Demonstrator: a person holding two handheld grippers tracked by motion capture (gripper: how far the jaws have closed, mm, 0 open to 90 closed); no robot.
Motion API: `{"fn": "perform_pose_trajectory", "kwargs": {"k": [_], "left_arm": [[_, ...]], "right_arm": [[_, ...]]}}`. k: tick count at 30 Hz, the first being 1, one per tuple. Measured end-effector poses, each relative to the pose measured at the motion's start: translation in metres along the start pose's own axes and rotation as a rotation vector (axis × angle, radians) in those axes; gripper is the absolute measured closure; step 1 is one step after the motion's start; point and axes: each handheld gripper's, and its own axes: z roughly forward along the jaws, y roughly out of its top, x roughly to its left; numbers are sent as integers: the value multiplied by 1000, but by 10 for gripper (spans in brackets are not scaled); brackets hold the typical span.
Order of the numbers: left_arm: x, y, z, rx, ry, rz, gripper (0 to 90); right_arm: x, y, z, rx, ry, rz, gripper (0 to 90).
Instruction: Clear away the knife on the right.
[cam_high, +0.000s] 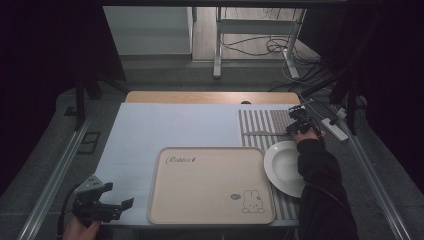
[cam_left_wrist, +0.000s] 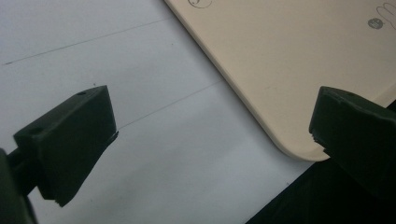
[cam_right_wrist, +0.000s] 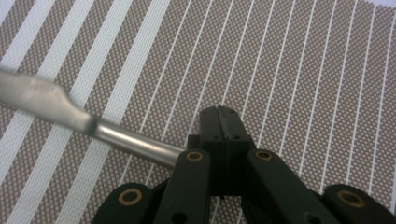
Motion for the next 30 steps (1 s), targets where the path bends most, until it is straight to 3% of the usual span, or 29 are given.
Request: {"fn": "perform_pose_trajectory", "kwargs": {"k": [10, 19, 25, 26, 27, 28, 30], "left_arm": [[0, 1, 1, 7, 4, 3, 8], [0, 1, 1, 7, 4, 1, 8], [-1, 1, 1, 6, 4, 0, 8], [0, 1, 1, 5, 4, -1, 9], [0, 1, 1, 6, 4, -1, 8], [0, 1, 1, 6, 4, -1, 8], [0, 1, 1, 6, 4, 0, 8]], "right_arm": [[-3, -20, -15, 52, 48, -36, 900], [-2, -30, -23, 78, 92, -25, 900], [-1, -27, -24, 94, 76, -34, 899], [-2, -26, -26, 71, 72, -28, 862], [-4, -23, -29, 21, 69, -5, 764], [-4, -23, -29, 21, 69, -5, 764], [-4, -20, -32, -9, 58, 3, 628]]}}
